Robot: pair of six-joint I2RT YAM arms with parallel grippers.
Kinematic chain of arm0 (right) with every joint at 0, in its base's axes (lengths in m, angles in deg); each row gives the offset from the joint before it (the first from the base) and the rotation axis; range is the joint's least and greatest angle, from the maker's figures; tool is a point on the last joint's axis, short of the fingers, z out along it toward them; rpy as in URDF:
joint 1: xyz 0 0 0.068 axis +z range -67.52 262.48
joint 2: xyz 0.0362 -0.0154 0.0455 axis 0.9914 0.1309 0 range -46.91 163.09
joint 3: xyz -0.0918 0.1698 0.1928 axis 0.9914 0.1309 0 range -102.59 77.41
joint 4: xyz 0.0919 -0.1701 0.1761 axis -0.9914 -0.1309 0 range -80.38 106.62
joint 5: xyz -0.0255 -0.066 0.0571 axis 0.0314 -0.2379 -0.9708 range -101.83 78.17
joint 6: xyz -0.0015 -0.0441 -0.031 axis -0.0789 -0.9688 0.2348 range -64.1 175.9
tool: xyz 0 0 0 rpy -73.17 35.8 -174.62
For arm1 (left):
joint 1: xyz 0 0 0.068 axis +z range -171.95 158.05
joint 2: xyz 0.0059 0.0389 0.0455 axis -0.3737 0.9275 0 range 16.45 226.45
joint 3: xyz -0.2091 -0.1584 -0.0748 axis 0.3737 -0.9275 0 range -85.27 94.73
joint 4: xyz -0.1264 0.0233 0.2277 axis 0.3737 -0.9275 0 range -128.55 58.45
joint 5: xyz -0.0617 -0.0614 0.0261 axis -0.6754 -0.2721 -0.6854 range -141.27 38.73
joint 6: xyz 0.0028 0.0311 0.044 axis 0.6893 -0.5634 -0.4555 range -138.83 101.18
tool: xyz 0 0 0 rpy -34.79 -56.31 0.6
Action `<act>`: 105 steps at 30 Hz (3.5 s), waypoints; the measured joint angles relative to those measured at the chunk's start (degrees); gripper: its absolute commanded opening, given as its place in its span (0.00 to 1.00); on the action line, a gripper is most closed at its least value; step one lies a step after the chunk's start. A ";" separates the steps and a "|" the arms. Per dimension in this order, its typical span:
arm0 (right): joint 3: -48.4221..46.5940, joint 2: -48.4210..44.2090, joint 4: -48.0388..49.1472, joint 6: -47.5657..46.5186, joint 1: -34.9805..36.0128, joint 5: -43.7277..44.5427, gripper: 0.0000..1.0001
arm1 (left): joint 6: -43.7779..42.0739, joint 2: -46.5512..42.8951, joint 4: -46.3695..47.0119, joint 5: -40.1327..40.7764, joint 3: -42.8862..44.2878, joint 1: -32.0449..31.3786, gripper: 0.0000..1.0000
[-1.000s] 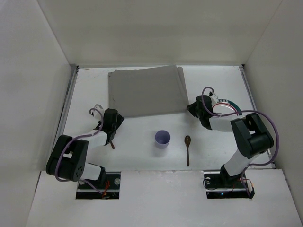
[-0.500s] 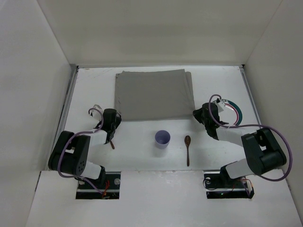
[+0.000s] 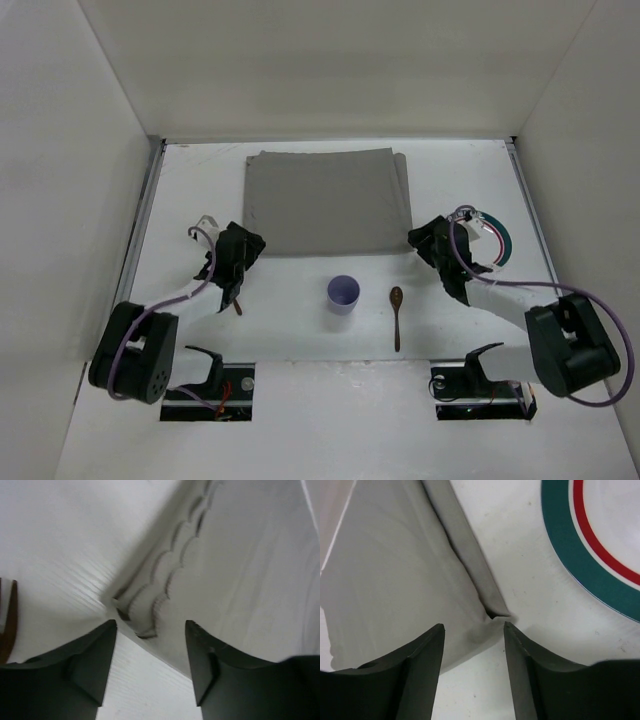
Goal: Set the dinner table for one person
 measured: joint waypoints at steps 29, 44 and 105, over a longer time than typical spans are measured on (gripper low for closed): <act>6.91 -38.95 -27.93 -3.28 -31.12 -0.59 0.63 | -19.96 -18.60 12.33 12.81 -9.09 -28.55 0.25; 7.39 -15.89 -18.08 -3.17 -39.69 -10.16 0.45 | -19.93 -16.90 16.76 14.58 -10.29 -29.24 0.39; -39.82 36.20 -3.54 7.30 9.07 -11.85 0.48 | -19.45 -11.37 20.04 15.41 -11.23 -28.06 0.22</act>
